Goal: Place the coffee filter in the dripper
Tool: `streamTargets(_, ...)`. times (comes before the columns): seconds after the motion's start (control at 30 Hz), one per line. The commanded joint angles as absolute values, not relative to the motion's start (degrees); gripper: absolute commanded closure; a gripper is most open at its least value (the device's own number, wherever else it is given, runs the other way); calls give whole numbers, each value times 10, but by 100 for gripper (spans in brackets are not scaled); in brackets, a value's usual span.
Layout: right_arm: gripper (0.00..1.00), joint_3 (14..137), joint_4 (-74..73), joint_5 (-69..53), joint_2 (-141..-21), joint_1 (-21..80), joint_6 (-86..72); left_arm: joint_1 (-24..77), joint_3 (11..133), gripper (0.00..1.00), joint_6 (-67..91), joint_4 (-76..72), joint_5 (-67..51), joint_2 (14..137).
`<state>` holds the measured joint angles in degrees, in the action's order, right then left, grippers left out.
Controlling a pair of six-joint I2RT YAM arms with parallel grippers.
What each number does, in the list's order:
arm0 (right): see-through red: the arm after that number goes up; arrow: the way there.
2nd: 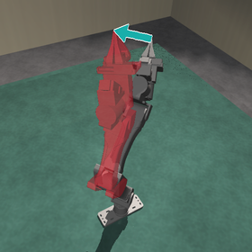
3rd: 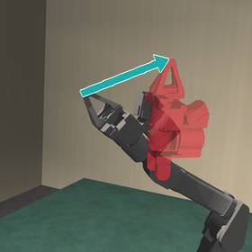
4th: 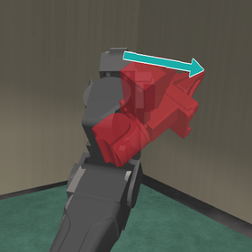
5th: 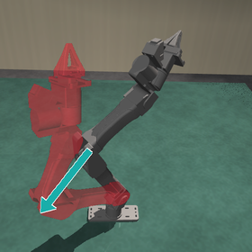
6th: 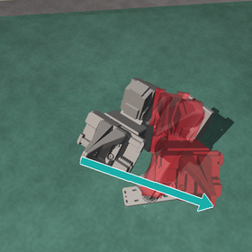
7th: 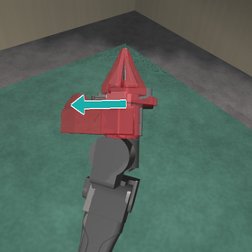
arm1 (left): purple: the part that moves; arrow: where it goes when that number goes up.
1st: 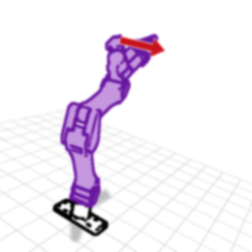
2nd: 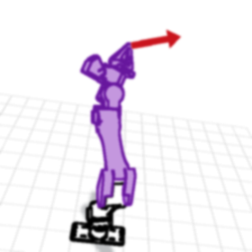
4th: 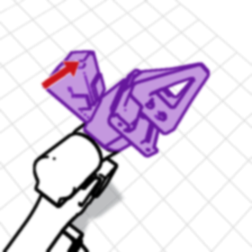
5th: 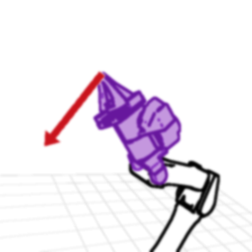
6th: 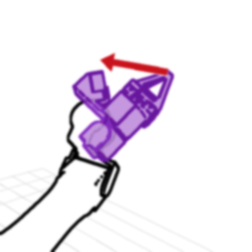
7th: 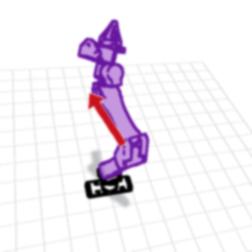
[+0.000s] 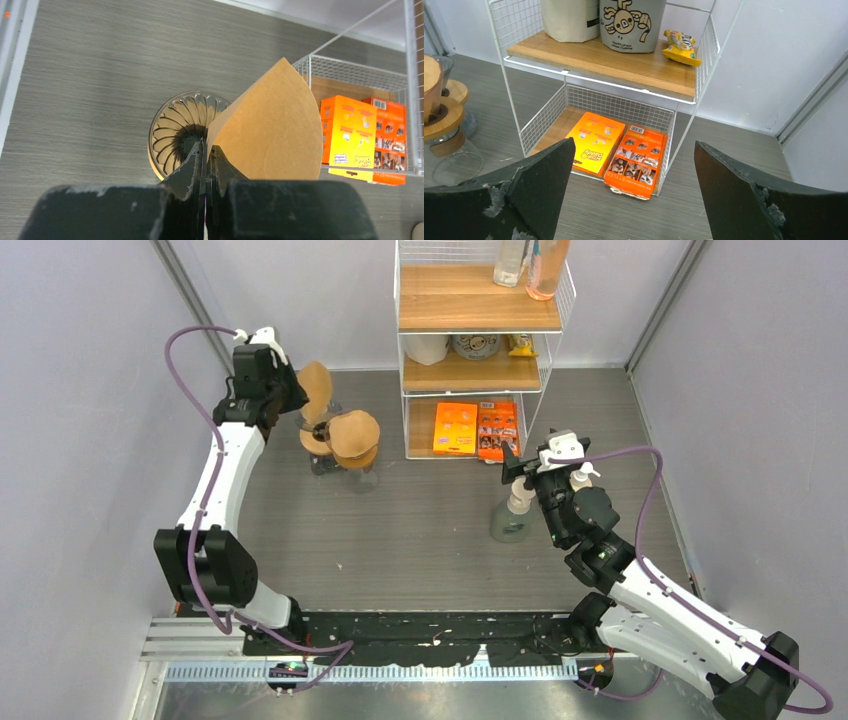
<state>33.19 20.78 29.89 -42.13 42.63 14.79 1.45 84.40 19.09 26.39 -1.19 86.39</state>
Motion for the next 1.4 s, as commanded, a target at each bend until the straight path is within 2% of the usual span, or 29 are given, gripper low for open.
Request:
streamTargets(0.0,5,335,212,269,-418,426,157,3,875,100,153,275,-47,887)
streamTargets(0.5,4,319,224,190,-401,426,176,-20,980,100,115,404,-112,1009)
streamTargets(1.2,5,323,219,197,-410,426,177,-21,1038,100,52,458,-160,1071)
streamTargets(1.27,5,325,217,197,-412,426,176,-20,1045,94,54,462,-163,1070)
streamTargets(1.37,4,327,215,192,-414,426,176,-20,1053,79,61,464,-158,1063)
